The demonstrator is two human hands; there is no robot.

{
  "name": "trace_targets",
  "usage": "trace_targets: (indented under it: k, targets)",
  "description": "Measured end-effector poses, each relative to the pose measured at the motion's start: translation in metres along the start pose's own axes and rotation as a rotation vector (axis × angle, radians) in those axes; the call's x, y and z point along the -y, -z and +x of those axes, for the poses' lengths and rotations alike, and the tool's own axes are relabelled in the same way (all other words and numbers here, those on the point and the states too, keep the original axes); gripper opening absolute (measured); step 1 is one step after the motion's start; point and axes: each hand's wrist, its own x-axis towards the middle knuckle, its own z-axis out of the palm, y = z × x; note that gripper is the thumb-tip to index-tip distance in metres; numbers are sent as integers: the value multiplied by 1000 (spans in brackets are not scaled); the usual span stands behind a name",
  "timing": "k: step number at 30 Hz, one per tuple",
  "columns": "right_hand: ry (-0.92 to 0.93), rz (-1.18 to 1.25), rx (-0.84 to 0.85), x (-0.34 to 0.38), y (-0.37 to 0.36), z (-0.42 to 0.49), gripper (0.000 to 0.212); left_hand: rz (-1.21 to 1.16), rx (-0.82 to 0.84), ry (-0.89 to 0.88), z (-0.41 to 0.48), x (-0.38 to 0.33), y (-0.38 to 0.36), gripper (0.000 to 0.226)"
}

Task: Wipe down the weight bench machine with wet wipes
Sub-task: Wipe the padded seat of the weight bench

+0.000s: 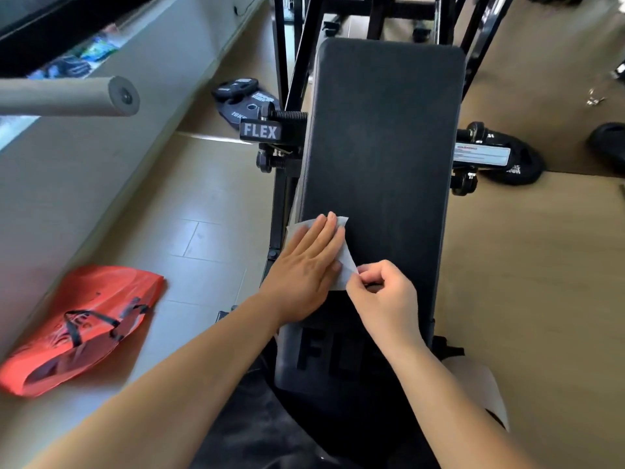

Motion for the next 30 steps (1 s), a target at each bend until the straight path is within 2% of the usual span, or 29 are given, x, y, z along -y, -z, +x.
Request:
trace_targets:
  k: [4,8,11,14,16,19,23,27,30]
  targets:
    - [-181,177,83,5,18,-8,13,6,-79,92,6,-11,-7,60]
    - [-231,6,113,-9,33,-7,20,103,-47,160,23,-23,-7,68]
    - [-92,-213,80,-26,37,-1,20,173,-20,210,40,-36,-6,77]
    - [212,-417,-126,-33,42,8,30,258,-14,217,63,-39,-5,82]
    - [370,-553,-163,-38,42,18,41,289,-29,183,78,-31,1,82]
    - [366,-719,59,-51,39,26,59,301,-58,119,88,-22,6,81]
    - [288,-948,253,-61,46,29,68,299,-48,32,50,-19,-4,76]
    - [174,-980,347,-52,44,32,71,343,43,-120,5,7,-1,74]
    - [149,-972,384,-47,43,31,71,389,77,-149,16,23,14,79]
